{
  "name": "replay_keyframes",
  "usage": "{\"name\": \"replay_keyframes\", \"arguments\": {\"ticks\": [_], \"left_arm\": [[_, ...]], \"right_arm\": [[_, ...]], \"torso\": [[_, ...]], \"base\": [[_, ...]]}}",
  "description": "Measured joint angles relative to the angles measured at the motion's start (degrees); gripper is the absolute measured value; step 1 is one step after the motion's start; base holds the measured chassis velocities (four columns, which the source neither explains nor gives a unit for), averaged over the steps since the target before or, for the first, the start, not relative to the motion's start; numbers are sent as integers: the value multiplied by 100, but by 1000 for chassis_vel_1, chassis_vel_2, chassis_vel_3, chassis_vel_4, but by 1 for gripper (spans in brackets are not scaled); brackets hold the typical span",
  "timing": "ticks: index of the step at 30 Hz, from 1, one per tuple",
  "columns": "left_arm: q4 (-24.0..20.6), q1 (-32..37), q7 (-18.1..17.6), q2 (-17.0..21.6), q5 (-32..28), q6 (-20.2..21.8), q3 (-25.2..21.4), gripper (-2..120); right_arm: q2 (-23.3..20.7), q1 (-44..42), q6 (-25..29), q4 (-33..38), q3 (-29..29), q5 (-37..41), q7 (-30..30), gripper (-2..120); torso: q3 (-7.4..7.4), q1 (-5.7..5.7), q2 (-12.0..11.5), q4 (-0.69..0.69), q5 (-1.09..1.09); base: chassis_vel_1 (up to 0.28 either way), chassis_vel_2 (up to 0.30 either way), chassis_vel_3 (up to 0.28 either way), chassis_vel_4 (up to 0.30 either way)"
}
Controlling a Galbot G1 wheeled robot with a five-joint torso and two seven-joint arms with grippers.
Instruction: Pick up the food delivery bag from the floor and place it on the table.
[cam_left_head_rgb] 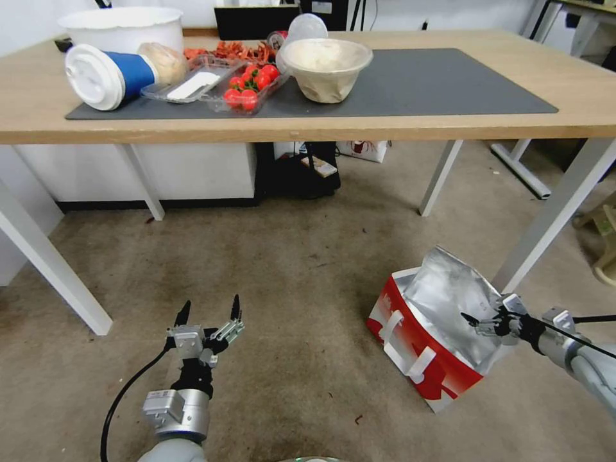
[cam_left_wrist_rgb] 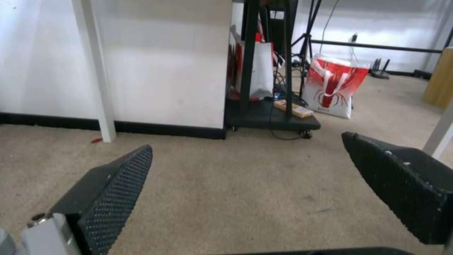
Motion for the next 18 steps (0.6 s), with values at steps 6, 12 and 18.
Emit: {"name": "replay_keyframes", "arguments": {"ticks": [6, 12, 18], "left_arm": [[-4, 9, -9, -23, 29, -13, 12, 100], [-19, 16, -18, -15, 33, -36, 9, 100], [-14, 25, -42, -16, 36, -97, 10, 100]], "right_arm": [[-25, -126, -23, 43, 92, -2, -2, 100], [-24, -257, -40, 54, 194, -11, -26, 100], [-37, -308, -53, 70, 214, 34, -29, 89]], "torso": [[0, 0, 0, -1, 0], [0, 0, 0, -1, 0], [0, 0, 0, 0, 0]], "base": [[0, 0, 0, 0], [0, 0, 0, 0], [0, 0, 0, 0]]}}
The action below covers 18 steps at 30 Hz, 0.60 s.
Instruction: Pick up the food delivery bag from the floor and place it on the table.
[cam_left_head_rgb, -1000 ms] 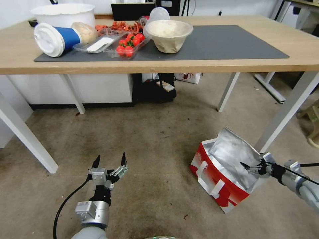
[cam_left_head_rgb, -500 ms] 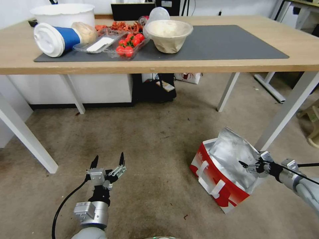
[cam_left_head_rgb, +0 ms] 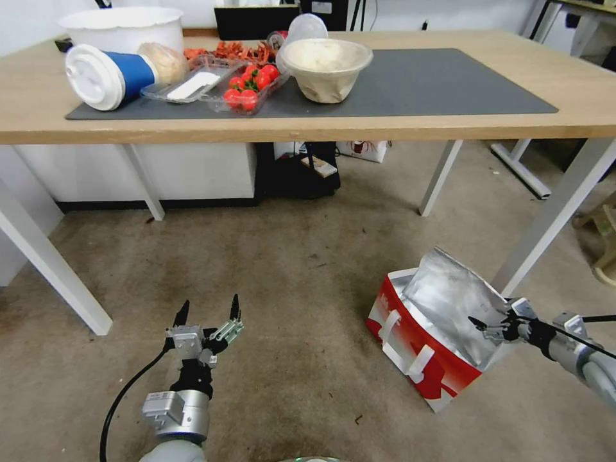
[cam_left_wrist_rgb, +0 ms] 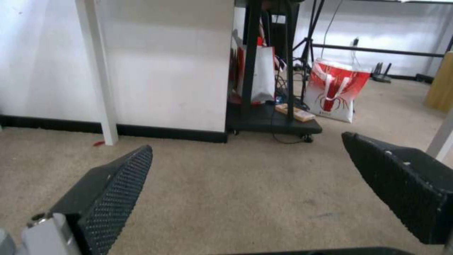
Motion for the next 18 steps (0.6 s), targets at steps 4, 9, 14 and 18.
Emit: {"name": "replay_keyframes", "arguments": {"ticks": [4, 9, 14, 18], "left_arm": [[-2, 4, -15, 11, 4, -5, -10, 100], [-4, 3, -26, 31, 4, -5, -18, 100], [-4, -10, -30, 41, 3, -14, -10, 100], [2, -23, -29, 41, 3, -15, -10, 100]], "right_arm": [[-1, -29, -24, -15, 2, 53, 49, 80], [-12, -73, -34, -42, 44, 116, 80, 68], [-17, -100, -52, -26, 63, 177, 103, 48], [-13, -104, -53, -47, 64, 188, 117, 35]], "torso": [[0, 0, 0, 0, 0], [0, 0, 0, 0, 0], [0, 0, 0, 0, 0], [0, 0, 0, 0, 0]], "base": [[0, 0, 0, 0], [0, 0, 0, 0], [0, 0, 0, 0], [0, 0, 0, 0]]}}
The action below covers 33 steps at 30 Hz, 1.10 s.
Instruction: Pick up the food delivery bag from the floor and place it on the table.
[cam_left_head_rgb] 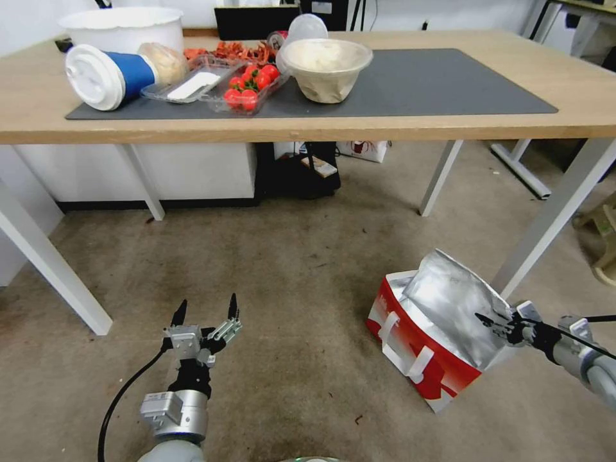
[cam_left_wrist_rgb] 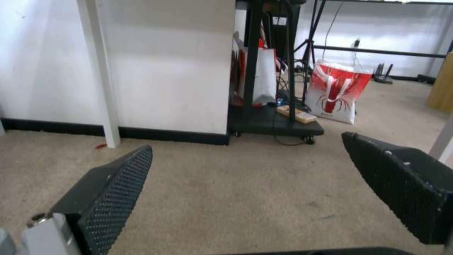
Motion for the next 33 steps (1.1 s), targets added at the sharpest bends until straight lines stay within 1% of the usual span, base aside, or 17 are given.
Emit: {"name": "replay_keyframes", "arguments": {"ticks": [2, 3, 5, 6, 7, 9, 10, 16, 20, 21, 23, 24, 27, 29, 32, 33], "left_arm": [[9, -8, 0, -7, -1, 0, 0, 100], [9, -8, 0, -7, -1, 0, 0, 100], [11, -16, 0, -20, 0, 0, 4, 100], [16, -20, -1, -26, 1, 0, 4, 100], [16, -20, -1, -26, 1, 0, 4, 100], [22, -22, -2, -29, 3, 0, 3, 100], [23, -22, -3, -30, 3, 0, -1, 100], [21, -19, -29, -32, 1, -1, -21, 100], [-8, -16, -34, -28, -9, -1, -45, 100], [-8, -16, -34, -28, -9, -1, -45, 100], [-28, -8, -34, -25, -13, -1, -51, 100], [-28, -8, -34, -25, -13, -1, -51, 100], [-42, -8, -34, -10, -18, -1, -63, 100], [-43, -10, -34, -9, -20, 0, -65, 100], [-51, -22, -32, -6, -21, 14, -68, 100], [-51, -22, -32, -6, -21, 14, -68, 100]], "right_arm": [[-7, -9, 3, -12, 2, 2, 2, 25], [-7, -9, 3, -12, 2, 2, 2, 25], [-23, -8, 7, -22, 3, 22, 15, 15], [-32, -4, 9, -27, 1, 30, 19, 12], [-32, -4, 9, -27, 1, 30, 19, 12], [-45, 15, 9, -32, -24, 40, 25, 2], [-49, 25, 9, -32, -39, 45, 28, 0], [-59, 49, 0, -16, -97, 130, 7, 0], [-83, 37, 86, 52, -147, 629, -224, 0], [-83, 37, 86, 52, -147, 629, -224, 0], [-132, 0, 88, 177, -115, 960, -458, 0], [-132, 0, 88, 177, -115, 960, -458, 0], [-278, -136, 32, 505, 29, 1449, -801, 0], [-319, -167, 7, 588, 58, 1549, -860, 0], [-576, -336, -201, 1078, 223, 2049, -964, 0], [-576, -336, -201, 1078, 223, 2049, -964, 0]], "torso": [[0, 0, 0, -1, 0], [0, 0, 0, -1, 0], [0, 0, 0, 0, 0], [0, 0, 0, 0, 0], [0, 0, 0, 0, 0], [0, 0, 0, 0, 0], [0, 0, 0, 0, 0], [0, 0, 0, 0, 0], [0, 0, 0, 0, 0], [0, 0, 0, 0, 0], [0, 0, 0, 0, 1], [0, 0, 0, 0, 1], [0, 0, 0, -1, 0], [0, 0, 0, 0, 0], [0, 0, 0, 0, 0], [0, 0, 0, 0, 0]], "base": [[0, 0, 0, 0], [0, 0, 0, 0], [0, 0, 0, 0], [0, 0, 0, 0], [0, 0, 0, 0], [0, 0, 0, 0], [0, 0, 0, 0], [0, 0, 0, 0], [0, 0, 0, 0], [0, 0, 0, 0], [0, 0, 0, 0], [0, 0, 0, 0], [0, 0, 0, 0], [0, 0, 0, 0], [0, 0, 0, 0], [0, 0, 0, 0]]}}
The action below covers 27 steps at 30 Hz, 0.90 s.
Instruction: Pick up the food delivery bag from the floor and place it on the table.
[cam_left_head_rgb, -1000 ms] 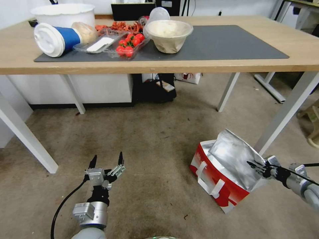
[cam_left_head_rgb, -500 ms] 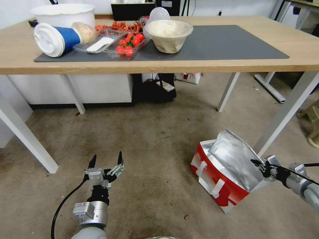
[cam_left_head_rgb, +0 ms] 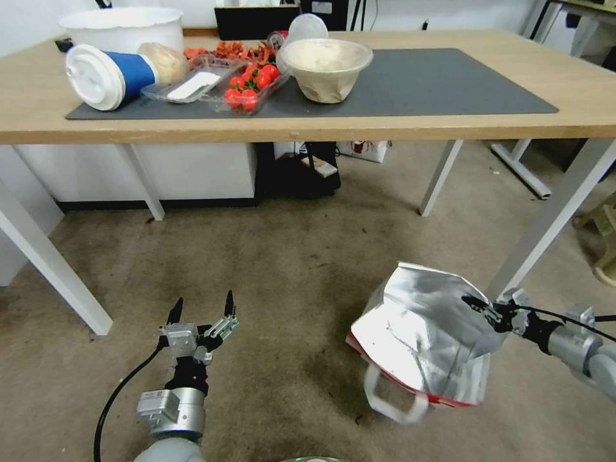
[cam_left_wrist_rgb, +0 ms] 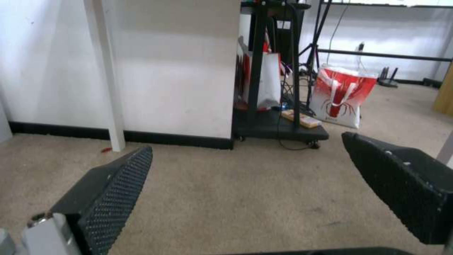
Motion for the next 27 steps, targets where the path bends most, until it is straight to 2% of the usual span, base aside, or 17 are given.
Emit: {"name": "replay_keyframes", "arguments": {"ticks": [6, 9, 14, 16, 20, 27], "left_arm": [[0, -20, 4, -5, -10, 2, 3, 100], [-25, -38, -7, -5, -103, -27, -21, 100], [-53, -45, -10, 3, -162, -28, -53, 100], [-105, -51, -28, 26, -246, -17, -112, 100], [-156, -34, -60, 21, -273, -6, -141, 100], [-179, -18, -99, -7, -260, 41, -143, 100]], "right_arm": [[-332, -156, -226, 553, 148, 709, 12, 0], [-593, -240, -503, 943, 204, 1350, -75, 0], [-737, -246, -730, 1078, 224, 1674, -226, 0], [-1020, -157, -1056, 1110, 219, 2146, -606, 0], [-1328, -52, -1189, 1039, 200, 2433, -1129, 0], [-1471, -55, -1250, 1078, 200, 2544, -1640, 0]], "torso": [[0, 0, 0, 0, 0], [0, 0, 0, 0, 0], [0, 0, 0, 0, -1], [0, 0, 0, 0, 0], [0, 0, 0, 0, -1], [0, 0, 0, 0, 0]], "base": [[0, 0, 0, 0], [0, 0, 0, 0], [0, 0, 0, 0], [0, 0, 0, 0], [0, 0, 0, 0], [0, 0, 0, 0]]}}
